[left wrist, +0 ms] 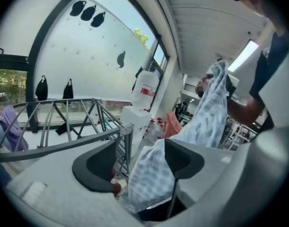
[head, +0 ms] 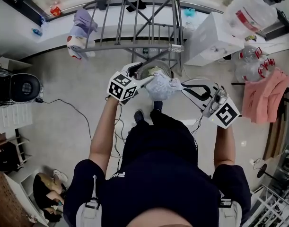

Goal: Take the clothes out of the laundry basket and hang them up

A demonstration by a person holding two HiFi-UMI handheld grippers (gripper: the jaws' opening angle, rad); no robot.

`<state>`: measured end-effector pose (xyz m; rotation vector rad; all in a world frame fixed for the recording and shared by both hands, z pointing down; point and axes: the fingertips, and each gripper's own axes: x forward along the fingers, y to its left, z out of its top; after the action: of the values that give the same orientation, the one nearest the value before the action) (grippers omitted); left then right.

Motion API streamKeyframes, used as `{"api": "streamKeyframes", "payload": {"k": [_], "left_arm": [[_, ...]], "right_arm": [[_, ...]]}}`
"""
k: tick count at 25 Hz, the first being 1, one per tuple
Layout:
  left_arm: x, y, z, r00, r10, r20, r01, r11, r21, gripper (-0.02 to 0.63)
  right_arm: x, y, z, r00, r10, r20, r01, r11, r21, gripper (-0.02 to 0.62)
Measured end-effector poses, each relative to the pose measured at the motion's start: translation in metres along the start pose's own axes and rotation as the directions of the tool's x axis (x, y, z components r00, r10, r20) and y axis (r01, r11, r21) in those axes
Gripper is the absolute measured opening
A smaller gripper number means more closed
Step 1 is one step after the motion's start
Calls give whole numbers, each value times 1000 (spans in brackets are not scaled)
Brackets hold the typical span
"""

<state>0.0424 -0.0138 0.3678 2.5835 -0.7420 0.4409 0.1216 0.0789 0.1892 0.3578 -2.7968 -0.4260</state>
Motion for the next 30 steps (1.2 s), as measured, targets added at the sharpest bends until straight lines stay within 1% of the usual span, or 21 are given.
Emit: {"api": "streamKeyframes", "payload": {"k": [2,4,6,8,9,11,12,13,14,15,16,18,19,21,22,23,24,25,26,28,30], "left_arm": [[2,-9,-13,996,-68,-53,68,998,-5,314],[5,-16,-32,985,-129,-113,124,991,-50,314],[9,-23,-50,970,-198,-144,183,976,-116,313],[12,-34,-64,950,-276,-147,251,953,-168,314],[13,-42,-69,938,-311,-152,287,944,-164,313],[12,-61,-78,911,-367,-187,354,930,-98,313],[12,-69,-83,900,-382,-209,378,924,-62,313],[10,-74,-87,897,-382,-224,384,923,-33,274],[8,-74,-88,905,-361,-226,369,930,-10,169],[6,-71,-87,921,-325,-213,334,943,8,71],[2,-66,-84,940,-280,-194,289,957,24,37],[-11,-53,-76,972,-183,-151,192,980,51,31],[-18,-45,-70,983,-132,-127,141,988,60,31],[-37,-31,-57,997,-32,-65,36,998,51,31],[-47,-23,-49,1000,17,-27,-16,999,31,31],[-58,-15,-40,998,68,15,-68,998,-2,31],[-70,-6,-30,991,122,59,-120,992,-45,31],[-83,3,-20,979,178,100,-169,981,-95,29],[-97,13,-10,962,234,139,-214,966,-145,29],[-126,29,8,921,330,208,-282,931,-231,29],[-157,39,27,875,404,267,-331,901,-280,29]], "right_arm": [[-1,-3,12,1000,2,16,-1,1000,-26,15],[-2,-2,21,999,8,35,-7,999,-34,15],[-1,2,28,998,26,53,-24,999,-37,15],[1,8,32,997,45,66,-43,999,-32,15],[2,10,32,996,51,66,-49,998,-30,15],[4,10,30,996,53,67,-51,998,-23,15],[5,9,29,996,46,73,-45,999,-15,16],[4,8,29,996,37,79,-37,999,-7,15],[4,6,28,997,26,79,-25,1000,-3,15],[4,5,26,997,12,74,-12,1000,-2,15],[4,3,23,998,-3,64,3,1000,-1,15],[4,-2,19,998,-43,51,42,999,12,16],[5,-6,17,996,-70,50,69,997,24,15],[6,-16,11,990,-139,28,138,989,44,16],[7,-22,6,985,-175,5,174,983,53,17],[9,-28,1,978,-209,-18,210,976,63,16],[11,-33,-2,970,-240,-37,242,967,74,16],[13,-39,-4,963,-266,-51,270,959,85,17],[17,-43,-5,956,-288,-62,293,952,93,17],[25,-51,-6,942,-325,-86,332,938,98,17],[35,-58,-9,923,-366,-117,379,919,112,17]]}}
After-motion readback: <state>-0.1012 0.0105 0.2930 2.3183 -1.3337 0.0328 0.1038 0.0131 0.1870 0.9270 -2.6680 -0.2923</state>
